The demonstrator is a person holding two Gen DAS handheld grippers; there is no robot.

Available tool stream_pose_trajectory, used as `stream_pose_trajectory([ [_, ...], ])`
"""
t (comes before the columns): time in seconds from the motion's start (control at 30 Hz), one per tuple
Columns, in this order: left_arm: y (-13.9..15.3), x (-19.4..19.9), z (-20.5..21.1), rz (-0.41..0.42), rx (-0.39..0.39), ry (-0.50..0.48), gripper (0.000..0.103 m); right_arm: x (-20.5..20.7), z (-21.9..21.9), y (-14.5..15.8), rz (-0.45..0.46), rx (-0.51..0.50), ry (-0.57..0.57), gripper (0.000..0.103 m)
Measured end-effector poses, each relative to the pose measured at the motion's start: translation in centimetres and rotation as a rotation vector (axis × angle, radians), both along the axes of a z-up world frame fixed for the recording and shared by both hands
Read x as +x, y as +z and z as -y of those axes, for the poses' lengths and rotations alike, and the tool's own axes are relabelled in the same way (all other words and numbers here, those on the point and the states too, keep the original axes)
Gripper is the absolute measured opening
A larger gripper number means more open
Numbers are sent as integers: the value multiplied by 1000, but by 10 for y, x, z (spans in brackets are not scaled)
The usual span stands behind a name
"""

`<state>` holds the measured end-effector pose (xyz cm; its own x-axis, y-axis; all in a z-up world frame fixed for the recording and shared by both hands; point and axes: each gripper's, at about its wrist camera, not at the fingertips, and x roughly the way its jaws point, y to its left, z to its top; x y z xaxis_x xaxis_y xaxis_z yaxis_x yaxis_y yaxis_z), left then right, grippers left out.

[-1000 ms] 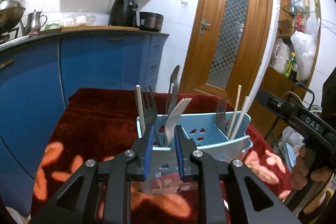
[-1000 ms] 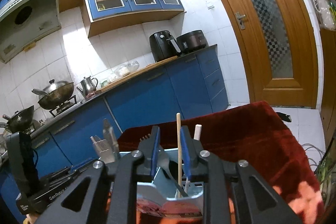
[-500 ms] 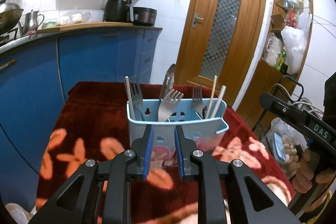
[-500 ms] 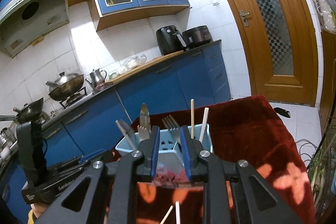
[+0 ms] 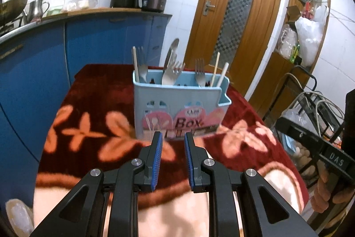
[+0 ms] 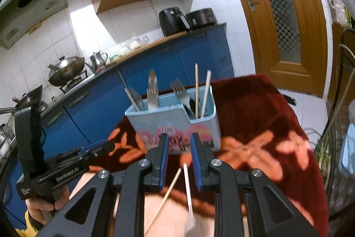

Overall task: Organize utensils
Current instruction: 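Move both open tools back over the chopstick and white spoon, then grasp the wooden chopstick with the left tool while the right tool grasps the white spoon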

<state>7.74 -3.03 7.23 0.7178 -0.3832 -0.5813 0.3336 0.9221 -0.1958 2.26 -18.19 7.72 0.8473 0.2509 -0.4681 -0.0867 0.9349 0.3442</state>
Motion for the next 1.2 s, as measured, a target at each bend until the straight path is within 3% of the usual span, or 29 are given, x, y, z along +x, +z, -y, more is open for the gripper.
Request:
stream_pose_trajectory([
  [0.6,-46,-23,30,-145,68,-77,20,-29,8,-60,-168,-3,-16,24],
  [1.2,-77,-6,72,-307,168,-178,20,-42,33,-78,-192,32,-39,28],
])
